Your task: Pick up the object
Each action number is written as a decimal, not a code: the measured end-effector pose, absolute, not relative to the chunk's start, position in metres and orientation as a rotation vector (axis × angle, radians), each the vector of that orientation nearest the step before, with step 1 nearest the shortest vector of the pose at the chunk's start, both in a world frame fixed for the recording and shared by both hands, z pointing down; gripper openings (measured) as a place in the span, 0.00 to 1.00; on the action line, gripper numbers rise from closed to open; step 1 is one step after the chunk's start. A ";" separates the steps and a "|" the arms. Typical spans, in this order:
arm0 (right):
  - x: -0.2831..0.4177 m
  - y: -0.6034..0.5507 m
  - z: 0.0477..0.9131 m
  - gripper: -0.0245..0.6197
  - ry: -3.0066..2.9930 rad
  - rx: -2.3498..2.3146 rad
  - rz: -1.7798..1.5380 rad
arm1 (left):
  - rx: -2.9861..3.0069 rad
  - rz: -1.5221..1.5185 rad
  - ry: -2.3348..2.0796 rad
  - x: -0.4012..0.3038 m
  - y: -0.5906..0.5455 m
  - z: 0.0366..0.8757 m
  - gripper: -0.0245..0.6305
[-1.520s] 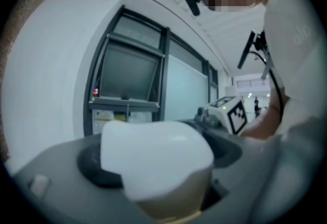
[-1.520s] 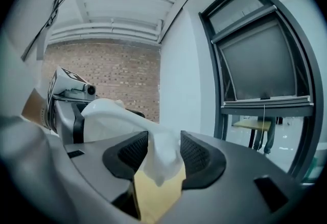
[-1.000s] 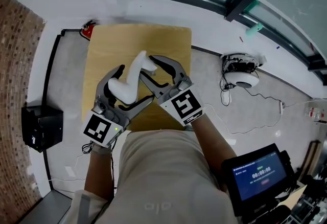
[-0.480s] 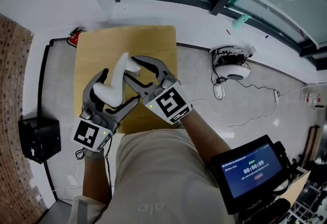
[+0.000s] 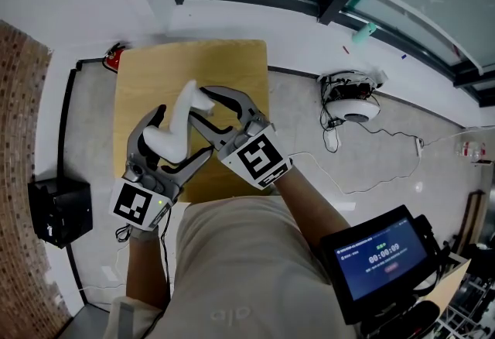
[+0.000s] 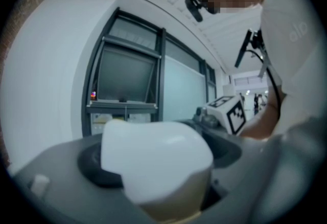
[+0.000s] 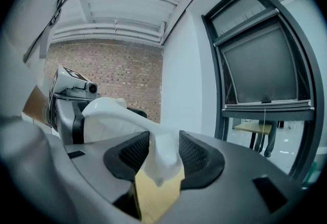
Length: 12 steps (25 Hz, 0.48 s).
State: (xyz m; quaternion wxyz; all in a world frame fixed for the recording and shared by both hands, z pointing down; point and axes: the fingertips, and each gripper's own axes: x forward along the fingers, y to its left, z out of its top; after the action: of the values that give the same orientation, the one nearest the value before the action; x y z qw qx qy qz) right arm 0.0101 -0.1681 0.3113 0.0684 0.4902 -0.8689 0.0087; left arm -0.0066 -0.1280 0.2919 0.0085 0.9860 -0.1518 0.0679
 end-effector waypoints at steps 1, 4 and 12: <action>0.010 -0.168 0.312 0.33 -2.616 1.477 0.028 | 3.080 0.211 -0.474 -0.006 -0.128 0.292 0.75; 0.010 -0.167 0.312 0.33 -2.614 1.477 0.029 | 3.080 0.217 -0.474 -0.007 -0.128 0.292 0.75; 0.011 -0.169 0.313 0.33 -2.610 1.482 0.033 | 3.082 0.215 -0.466 -0.006 -0.129 0.293 0.75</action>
State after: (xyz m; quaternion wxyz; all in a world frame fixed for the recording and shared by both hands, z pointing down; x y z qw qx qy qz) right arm 0.0105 -0.1688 0.3125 0.0699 0.4925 -0.8674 0.0110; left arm -0.0064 -0.1289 0.2926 0.0088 0.9864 -0.1490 0.0689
